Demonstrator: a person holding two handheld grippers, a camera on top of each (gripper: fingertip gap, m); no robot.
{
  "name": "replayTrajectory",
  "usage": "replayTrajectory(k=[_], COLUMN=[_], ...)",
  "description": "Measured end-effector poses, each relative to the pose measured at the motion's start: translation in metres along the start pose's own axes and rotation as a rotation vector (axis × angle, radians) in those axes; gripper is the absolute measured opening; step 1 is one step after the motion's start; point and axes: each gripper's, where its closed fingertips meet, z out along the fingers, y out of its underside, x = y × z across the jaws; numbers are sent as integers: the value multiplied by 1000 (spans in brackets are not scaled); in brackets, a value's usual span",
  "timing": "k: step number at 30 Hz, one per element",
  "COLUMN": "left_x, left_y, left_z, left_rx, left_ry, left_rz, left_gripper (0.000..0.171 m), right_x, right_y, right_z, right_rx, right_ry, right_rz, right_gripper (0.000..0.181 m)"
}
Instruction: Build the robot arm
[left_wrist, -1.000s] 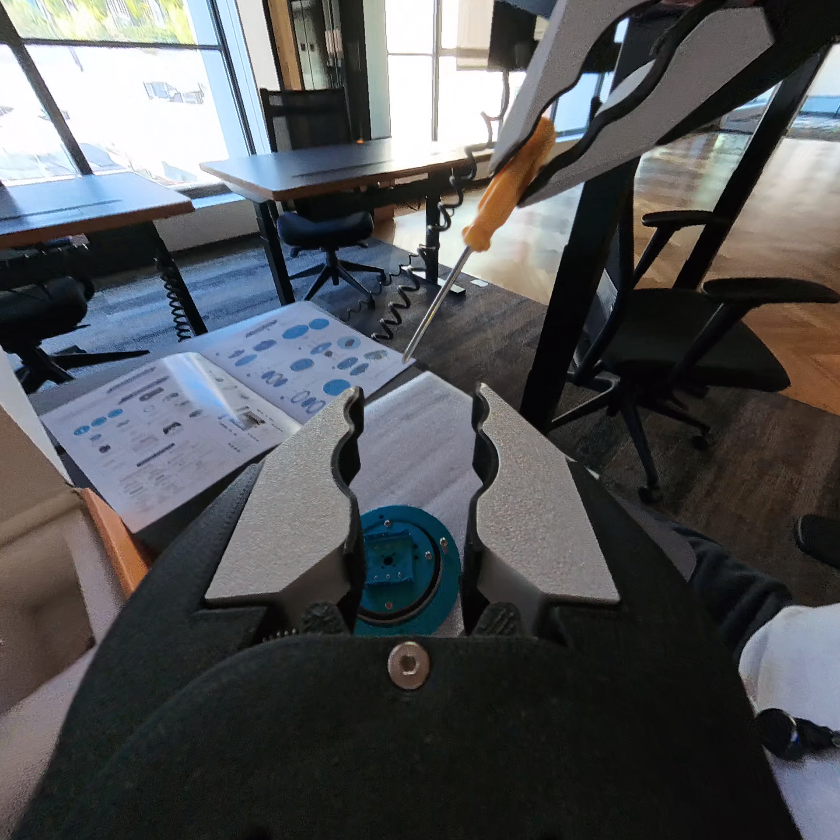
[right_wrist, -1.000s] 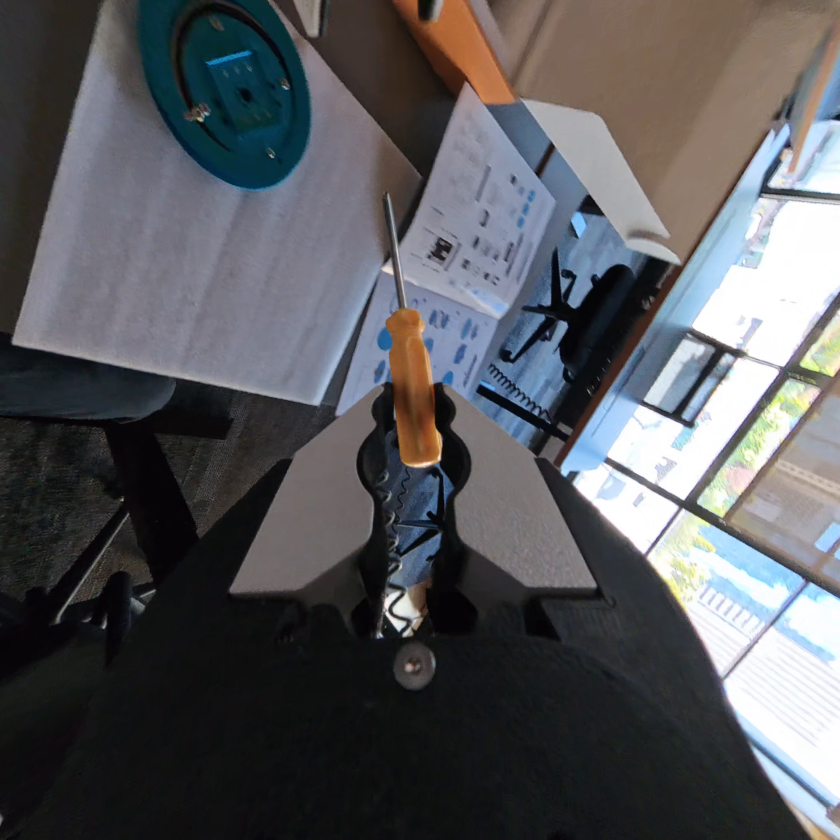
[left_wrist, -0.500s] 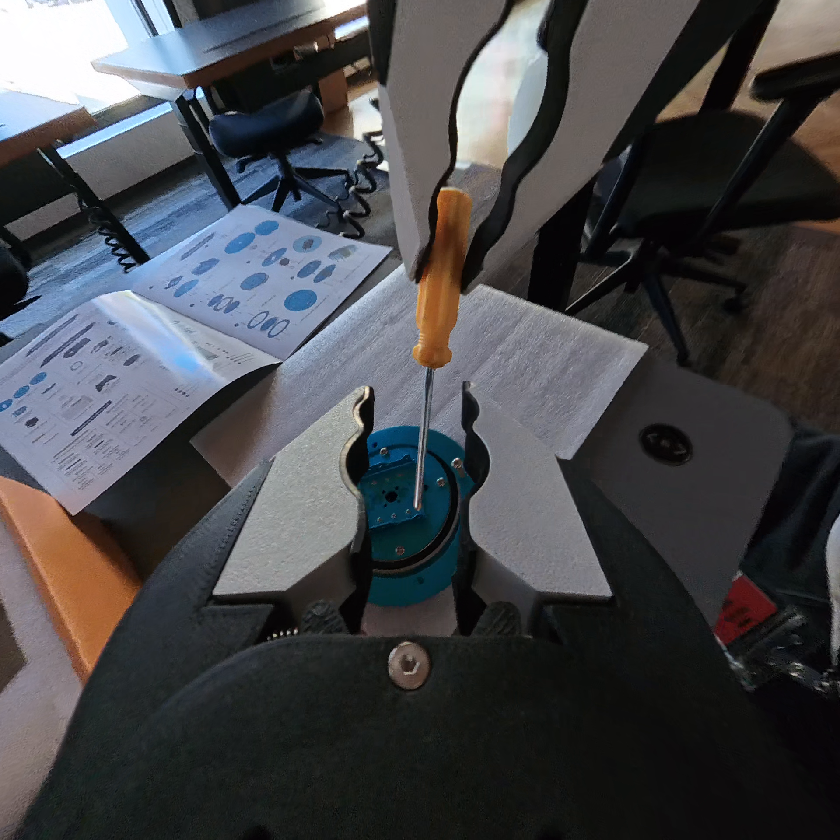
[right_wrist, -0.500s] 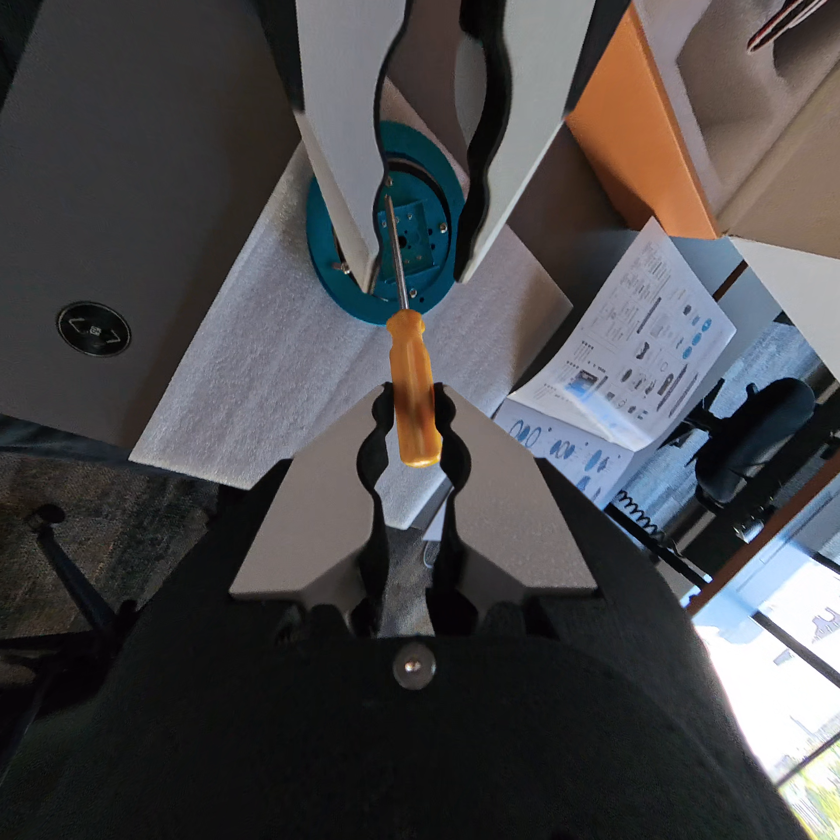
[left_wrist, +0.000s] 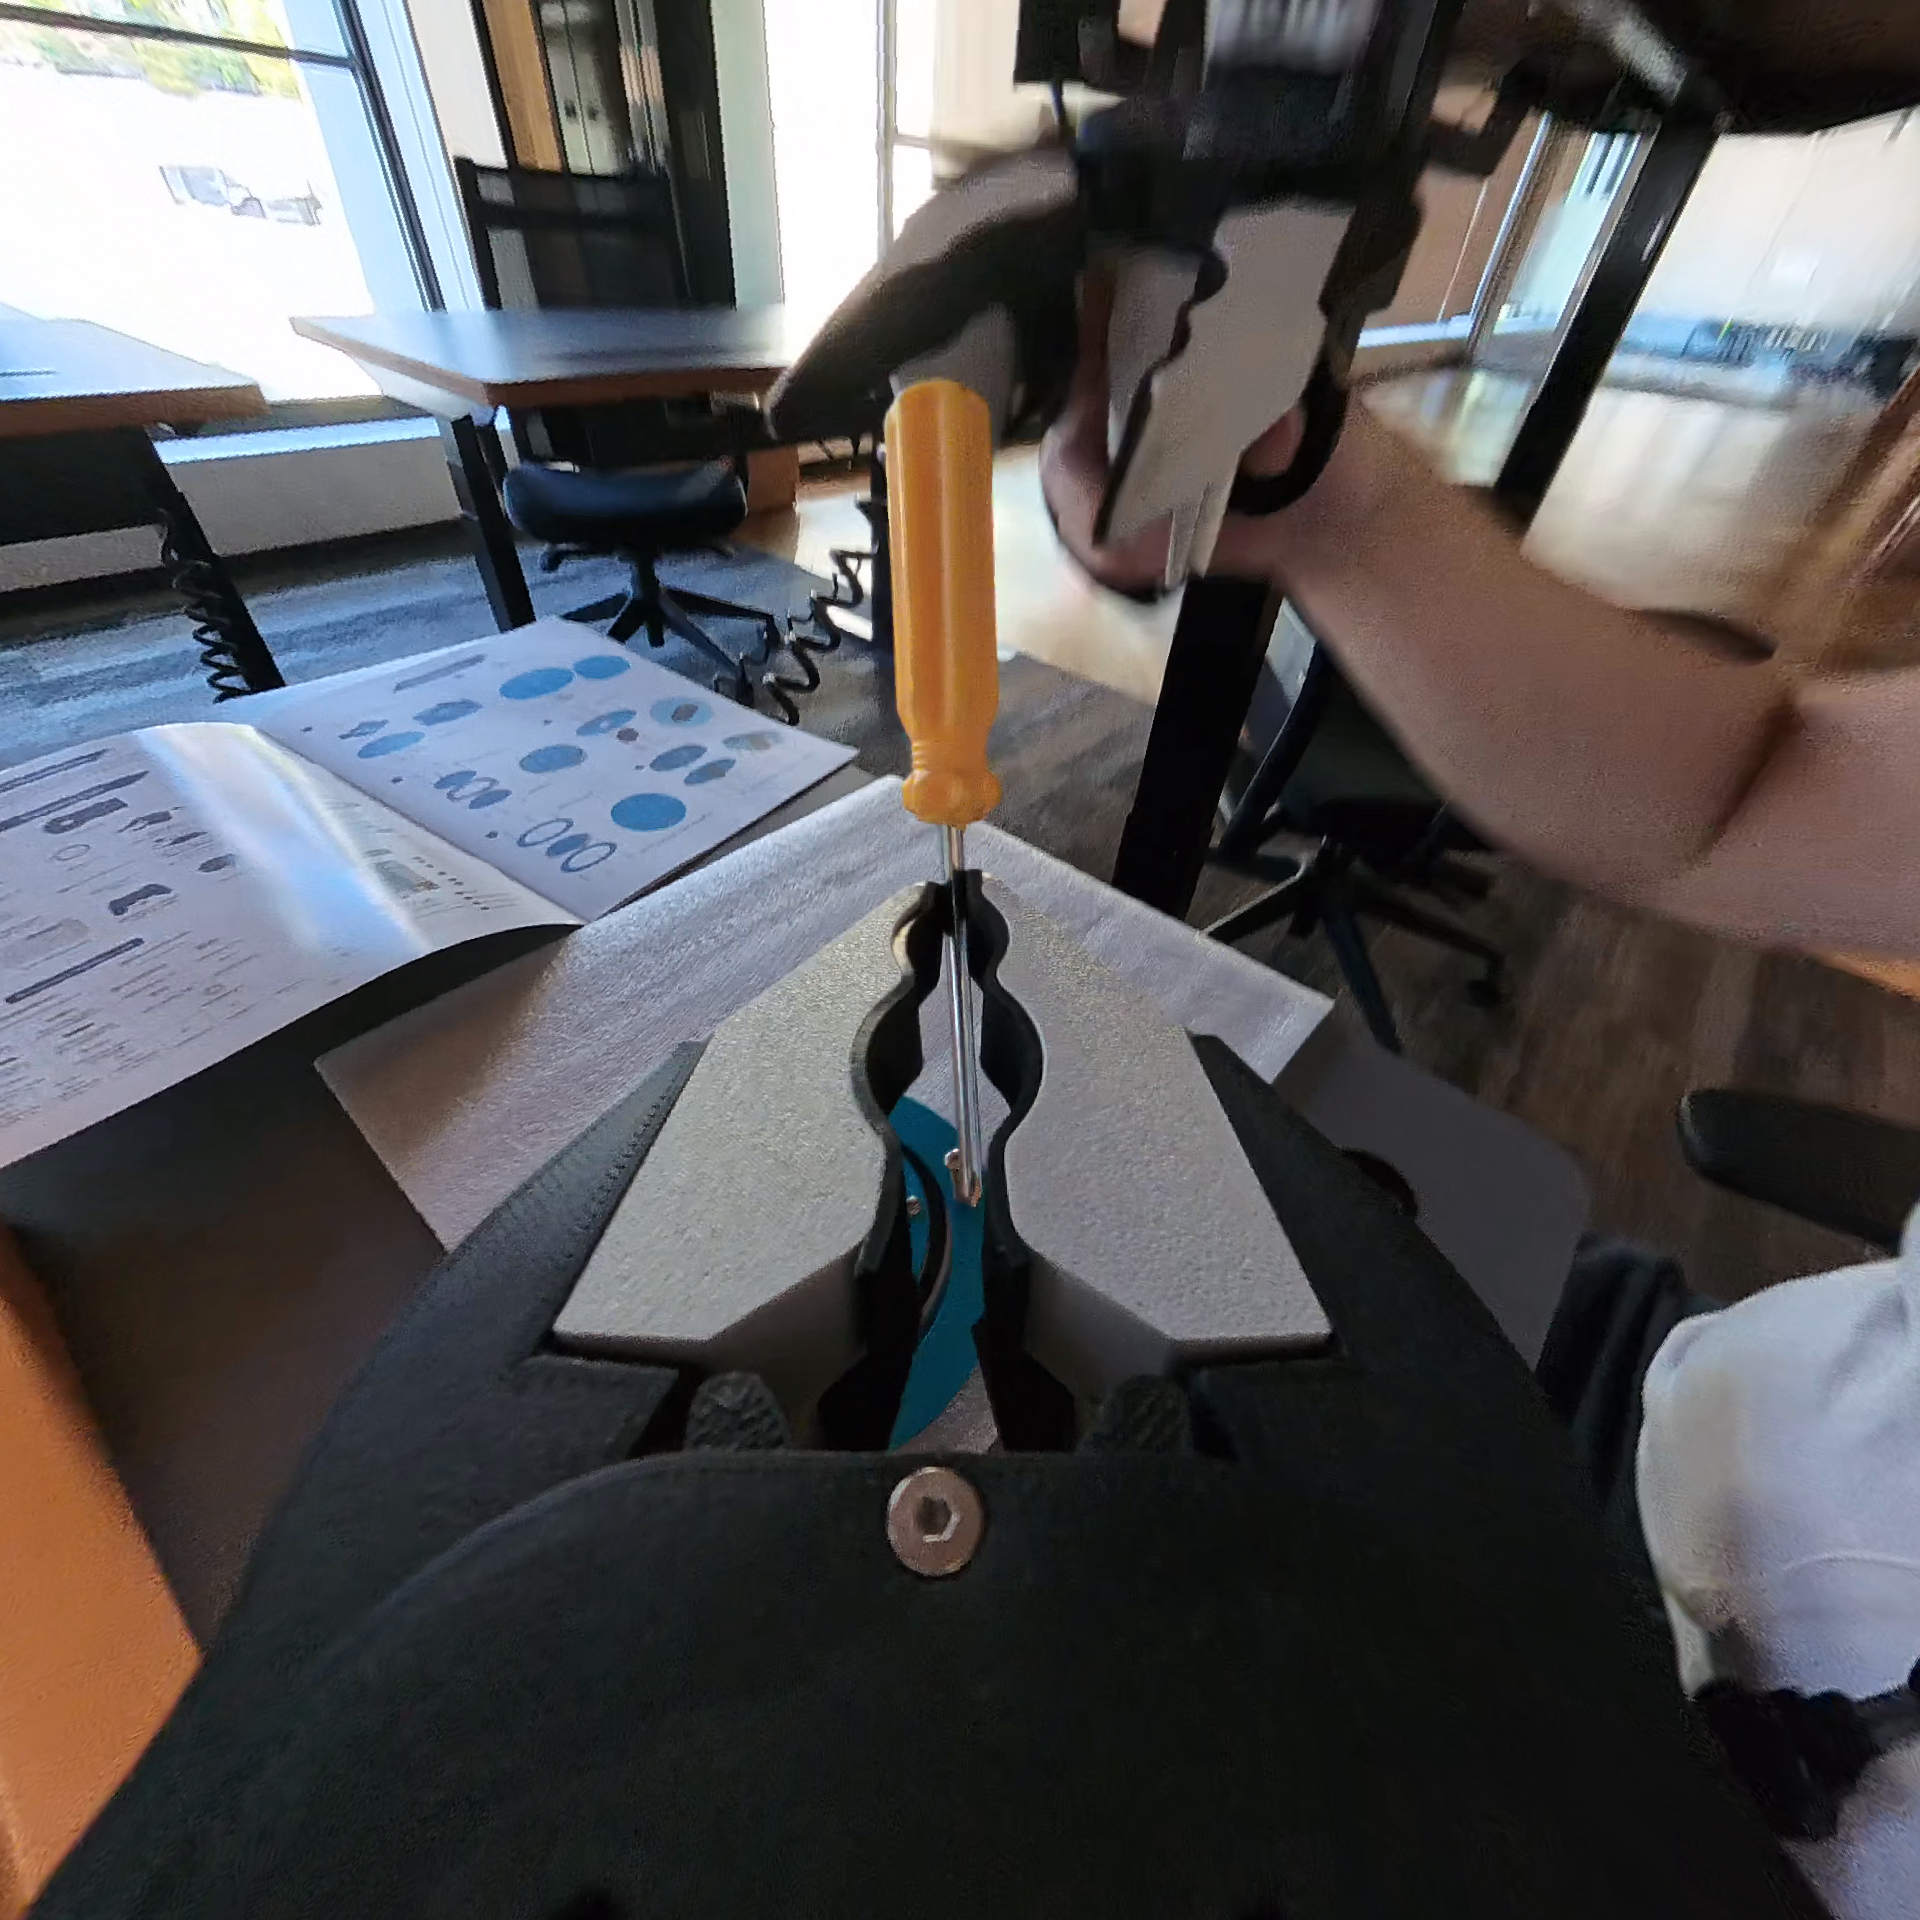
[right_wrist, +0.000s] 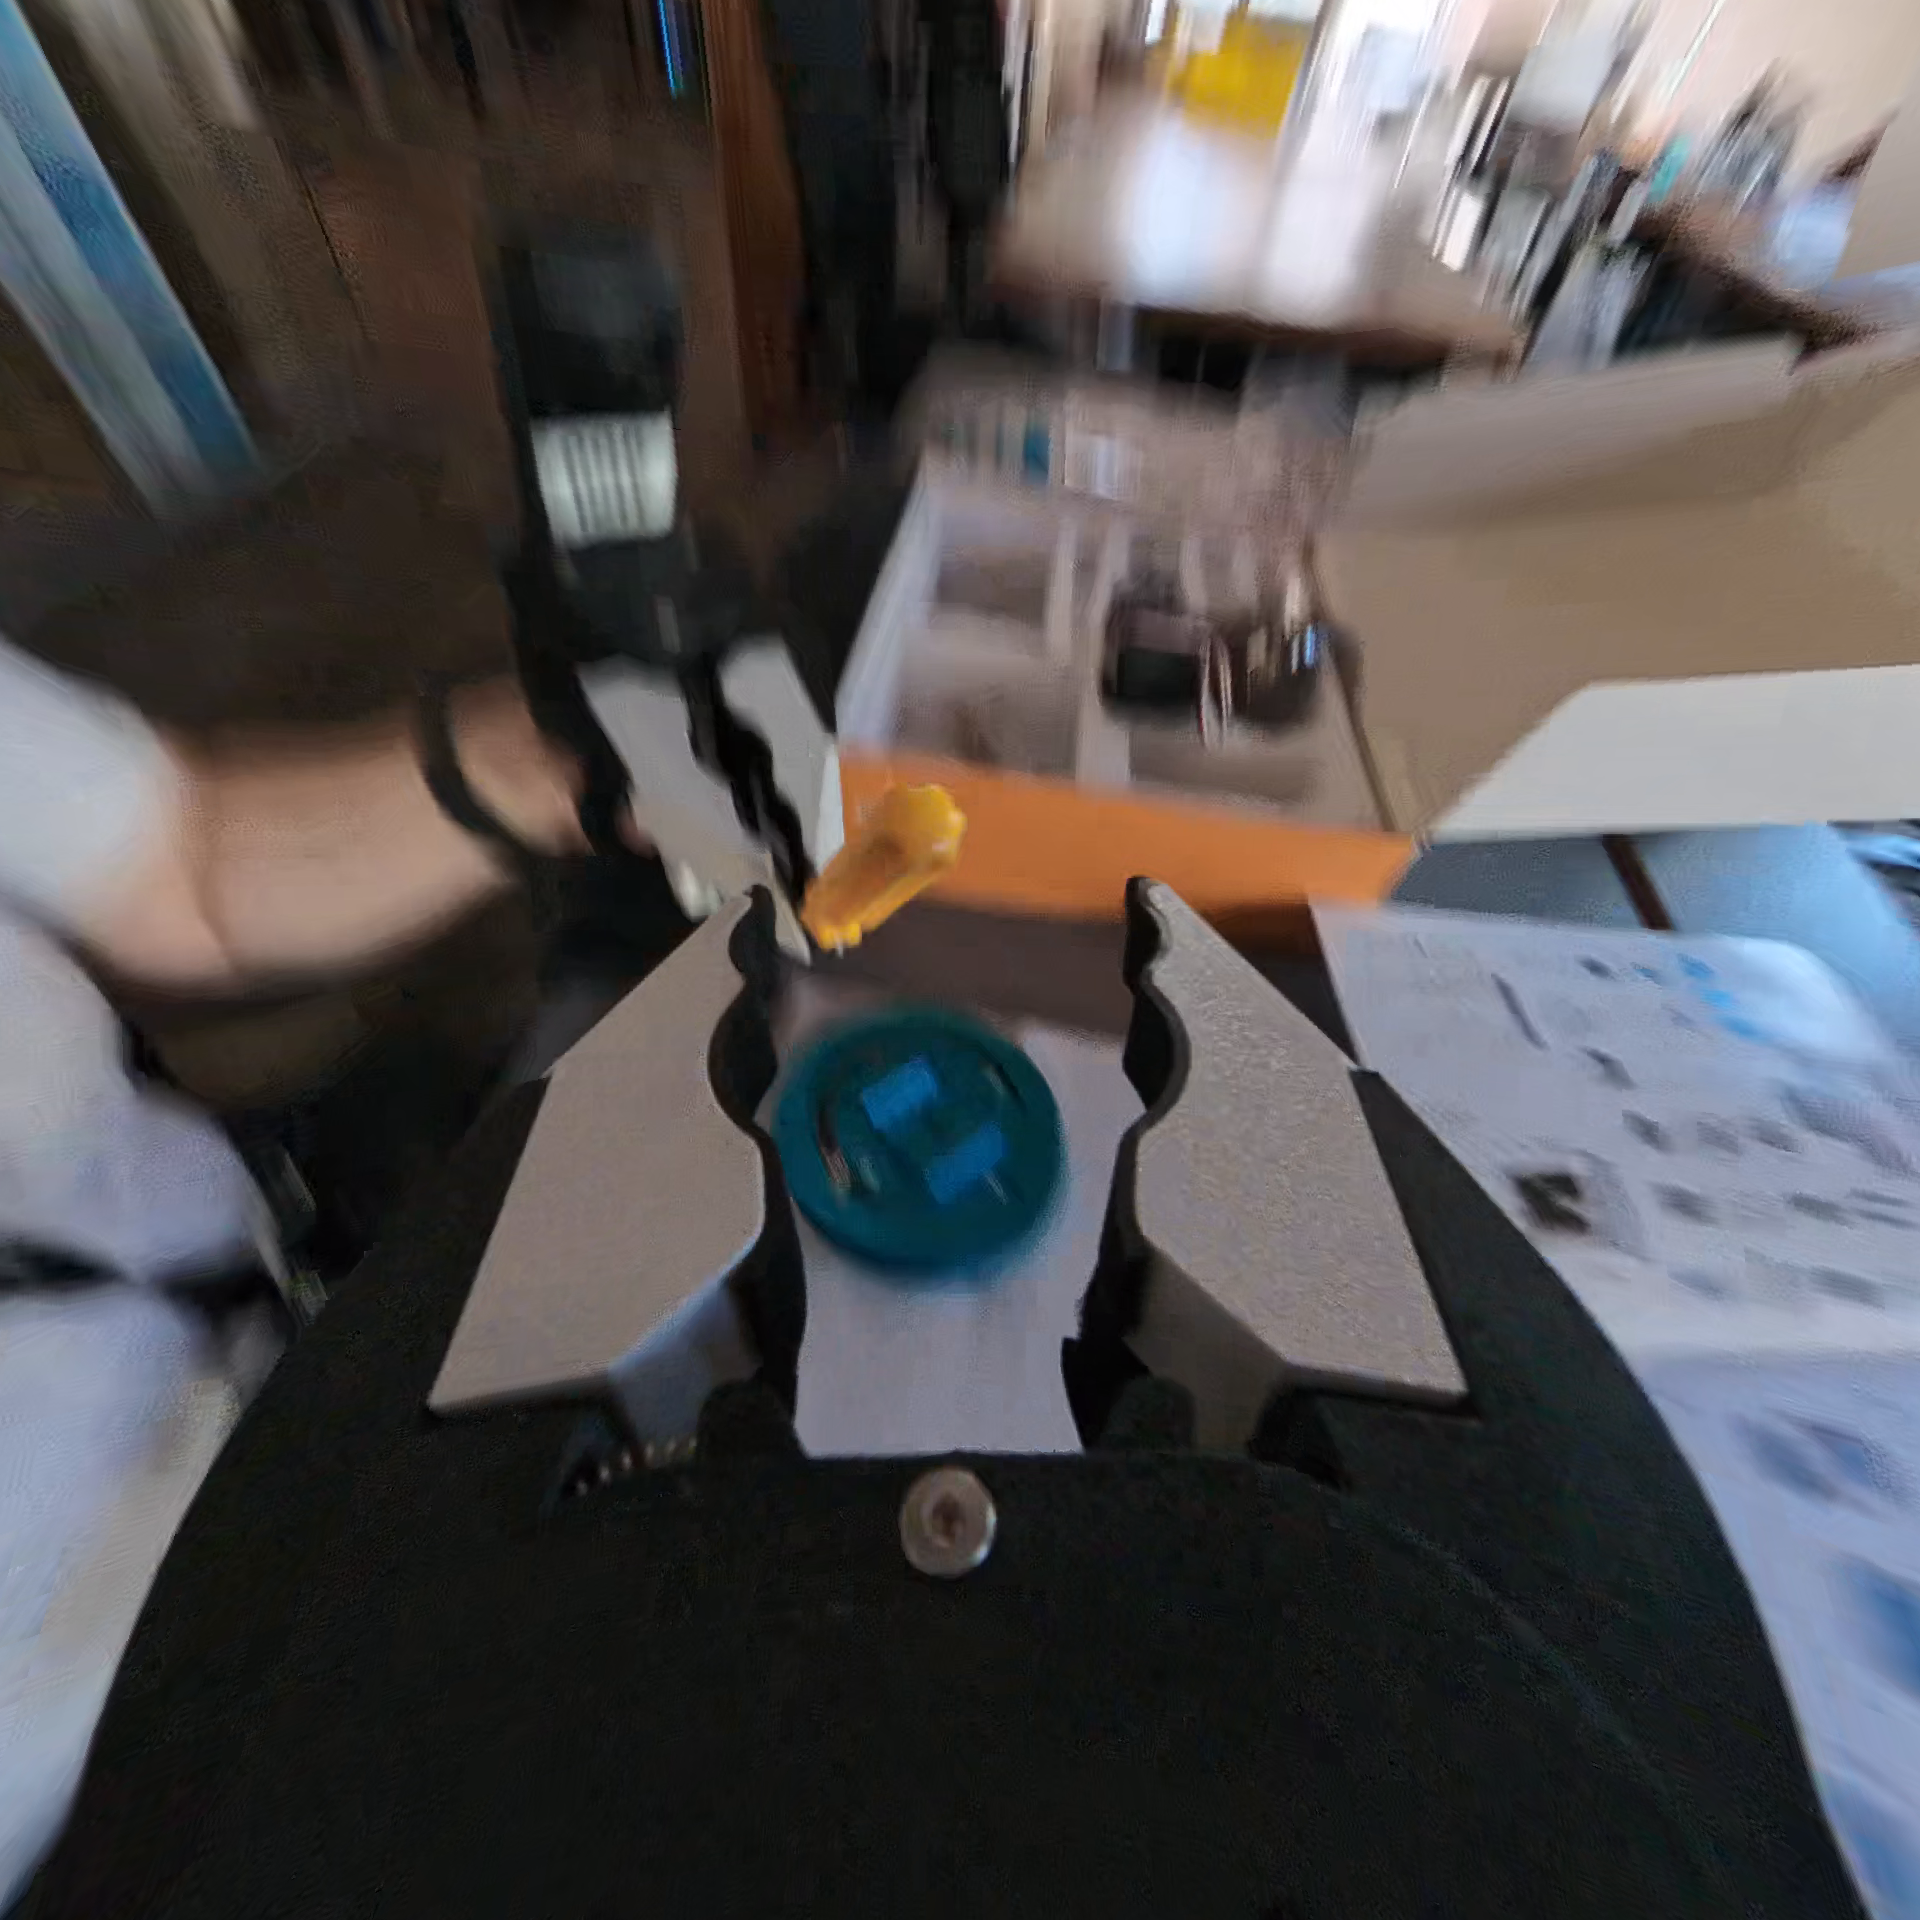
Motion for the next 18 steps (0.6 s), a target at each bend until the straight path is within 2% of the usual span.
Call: replayTrajectory(k=[1, 2, 3, 5, 7, 8, 9, 13, 15, 16, 18], left_x=[1, 1, 2, 5, 9, 11, 13, 11, 6, 5, 5], left_y=[-3, -5, -7, -10, -12, -12, -11, 3, 10, 9, 5], left_z=[-2, -4, -4, -1, 4, 7, 10, 15, 14, 12, 10], left_rx=[27, 45, 59, 79, 88, 86, 88, 57, 33, 39, 56], left_ry=[1, 1, -1, 2, 17, 24, 30, -7, -13, -7, 12], left_rz=[-19, -32, -38, -49, -55, -54, -50, -19, -34, -40, -20], left_gripper=[2, 2, 2, 2, 2, 2, 2, 3, 38, 42, 36], right_x=[2, 3, 2, -6, -18, -23, -24, -20, -17, -18, -23], right_y=[-9, -12, -12, -11, -15, -17, -18, -2, 12, 18, 23], right_z=[-7, -13, -15, -7, 4, 7, 8, 14, 22, 27, 36], right_rx=[197, 327, 408, 472, 481, 480, 480, 416, 356, 333, 292], right_ry=[-31, -79, -113, -134, -138, -140, -115, -55, 3, 24, 32], right_rz=[137, 247, 315, 344, 330, 317, 306, 306, 280, 263, 223], right_gripper=[64, 59, 57, 57, 53, 43, 16, 16, 16, 16, 16])
